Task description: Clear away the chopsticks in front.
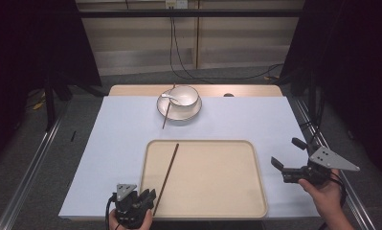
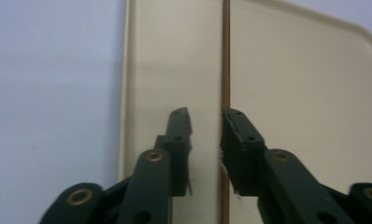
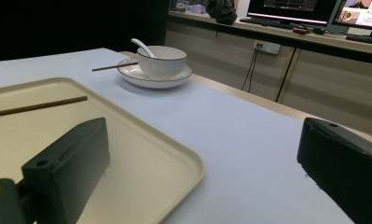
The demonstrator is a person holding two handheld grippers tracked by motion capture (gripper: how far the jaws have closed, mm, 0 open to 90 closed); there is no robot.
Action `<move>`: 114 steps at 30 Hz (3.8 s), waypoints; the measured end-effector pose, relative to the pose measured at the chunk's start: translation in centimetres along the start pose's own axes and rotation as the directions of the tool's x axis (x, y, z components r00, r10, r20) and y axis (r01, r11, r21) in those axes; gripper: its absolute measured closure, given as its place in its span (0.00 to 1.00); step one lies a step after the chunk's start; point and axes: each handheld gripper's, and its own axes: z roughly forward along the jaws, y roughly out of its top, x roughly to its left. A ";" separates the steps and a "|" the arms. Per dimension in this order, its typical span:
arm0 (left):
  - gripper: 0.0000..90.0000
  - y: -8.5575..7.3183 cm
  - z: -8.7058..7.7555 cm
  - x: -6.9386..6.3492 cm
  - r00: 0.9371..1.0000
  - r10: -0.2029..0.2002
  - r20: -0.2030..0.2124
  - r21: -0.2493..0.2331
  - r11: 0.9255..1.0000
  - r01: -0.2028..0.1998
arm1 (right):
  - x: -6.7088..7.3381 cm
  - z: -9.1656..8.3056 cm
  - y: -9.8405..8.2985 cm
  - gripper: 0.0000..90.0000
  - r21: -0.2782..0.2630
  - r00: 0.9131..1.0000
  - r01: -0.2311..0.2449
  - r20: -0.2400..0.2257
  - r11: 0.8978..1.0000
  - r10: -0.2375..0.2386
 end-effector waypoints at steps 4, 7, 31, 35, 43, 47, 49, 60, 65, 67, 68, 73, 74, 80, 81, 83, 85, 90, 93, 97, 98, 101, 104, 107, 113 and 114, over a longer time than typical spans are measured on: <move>0.70 1.7 0.0 -0.3 0.999 0.000 0.033 -0.056 0.998 0.002 | 0.0 0.0 0.0 0.02 -0.002 1.000 -0.003 0.005 1.000 0.003; 0.62 3.4 0.3 -0.6 0.997 -0.003 0.072 -0.099 0.995 0.010 | 0.0 0.1 0.0 0.02 -0.001 1.000 -0.002 0.005 1.000 0.002; 0.25 13.5 8.7 0.7 0.988 0.088 0.124 -0.115 0.991 -0.073 | 0.0 0.0 0.0 0.02 0.000 1.000 0.006 0.006 1.000 -0.006; 0.26 14.9 10.7 1.0 0.989 0.110 0.098 -0.103 0.990 -0.099 | 0.0 0.1 0.0 0.02 -0.002 1.000 0.005 0.010 1.000 -0.005; 0.28 17.3 15.1 0.9 0.975 0.221 0.010 -0.058 0.974 -0.220 | 0.0 0.0 0.0 0.02 0.002 1.000 0.003 0.008 1.000 -0.003; 0.32 18.3 17.1 1.0 0.970 0.243 -0.008 -0.060 0.968 -0.243 | 0.0 0.0 0.0 0.02 0.001 1.000 0.004 0.008 1.000 -0.004; 0.40 18.7 17.8 0.9 0.967 0.255 -0.031 -0.051 0.965 -0.256 | -0.1 0.0 0.0 0.02 0.000 1.000 0.009 0.008 1.000 -0.009; 0.67 20.5 20.6 0.4 0.939 0.336 -0.069 0.014 0.942 -0.336 | -0.2 -0.1 -0.1 0.02 0.008 1.000 0.002 0.015 1.000 -0.002; 0.72 20.7 21.8 -0.1 0.942 0.327 -0.081 0.023 0.945 -0.326 | -0.2 -0.1 -0.1 0.02 0.003 1.000 0.005 0.012 1.000 -0.005; 0.75 20.8 22.2 -0.1 0.934 0.343 -0.094 0.049 0.939 -0.340 | -0.3 -0.1 -0.1 0.02 0.007 1.000 0.006 0.017 1.000 -0.006; 0.76 20.8 22.4 0.0 0.934 0.343 -0.094 0.055 0.939 -0.340 | -0.3 -0.1 -0.2 0.02 0.003 1.000 0.007 0.013 1.000 -0.007; 0.82 21.1 23.0 -0.2 0.933 0.347 -0.094 0.055 0.938 -0.343 | -0.4 -0.1 -0.2 0.02 0.004 1.000 0.004 0.012 1.000 -0.004; 0.82 21.2 23.1 -0.2 0.928 0.361 -0.091 0.065 0.932 -0.356 | -0.4 -0.2 -0.2 0.02 0.005 1.000 0.005 0.015 1.000 -0.005; 0.85 21.3 23.8 -0.2 0.935 0.341 -0.097 0.072 0.940 -0.335 | -0.5 -0.3 -0.3 0.02 0.007 1.000 -0.001 0.009 1.000 0.001; 0.86 21.3 23.9 -0.2 0.932 0.349 -0.100 0.080 0.936 -0.342 | -0.5 -0.4 -0.3 0.02 0.007 1.000 -0.007 0.015 1.000 0.007; 0.87 21.3 24.0 -0.1 0.931 0.354 -0.088 0.097 0.933 -0.345 | -0.5 -0.4 -0.3 0.02 0.008 1.000 -0.008 0.020 1.000 0.008; 0.89 21.1 24.2 -0.1 0.937 0.339 -0.086 0.093 0.939 -0.331 | -0.5 -0.4 -0.3 0.02 0.008 1.000 -0.002 0.020 1.000 0.002; 0.92 21.1 24.2 -0.1 0.939 0.328 -0.108 0.104 0.943 -0.317 | -0.6 -0.5 -0.3 0.02 0.000 1.000 -0.008 0.019 1.000 0.008; 0.95 21.1 23.8 0.1 0.945 0.305 -0.117 0.110 0.950 -0.293 | -0.6 -0.5 -0.3 0.02 -0.004 1.000 -0.011 0.021 1.000 0.011; 0.95 20.8 22.8 0.3 0.953 0.285 -0.100 0.098 0.956 -0.276 | -0.6 -0.5 -0.4 0.02 0.000 1.000 -0.015 0.024 1.000 0.015; 0.95 20.8 22.5 0.4 0.953 0.289 -0.089 0.100 0.955 -0.280 | -0.6 -0.4 -0.4 0.02 0.005 1.000 -0.016 0.016 1.000 0.016; 0.95 20.6 21.4 0.6 0.961 0.268 -0.068 0.098 0.960 -0.261 | -0.6 -0.3 -0.4 0.02 0.005 1.000 -0.009 0.014 1.000 0.009; 0.95 20.2 20.3 0.7 0.963 0.264 -0.061 0.095 0.962 -0.258 | -0.6 -0.2 -0.4 0.02 0.004 1.000 -0.011 0.015 1.000 0.011; 0.95 19.7 19.3 0.9 0.970 0.238 -0.048 0.098 0.968 -0.233 | -0.6 -0.1 -0.4 0.02 0.001 1.000 -0.010 0.011 1.000 0.010; 0.95 18.9 17.2 1.0 0.975 0.218 -0.038 0.083 0.973 -0.214 | -0.5 -0.1 -0.4 0.02 0.009 1.000 -0.003 0.015 1.000 0.003; 0.95 18.7 16.7 1.0 0.976 0.215 -0.042 0.081 0.974 -0.211 | -0.5 -0.1 -0.4 0.02 0.012 1.000 -0.004 0.017 1.000 0.004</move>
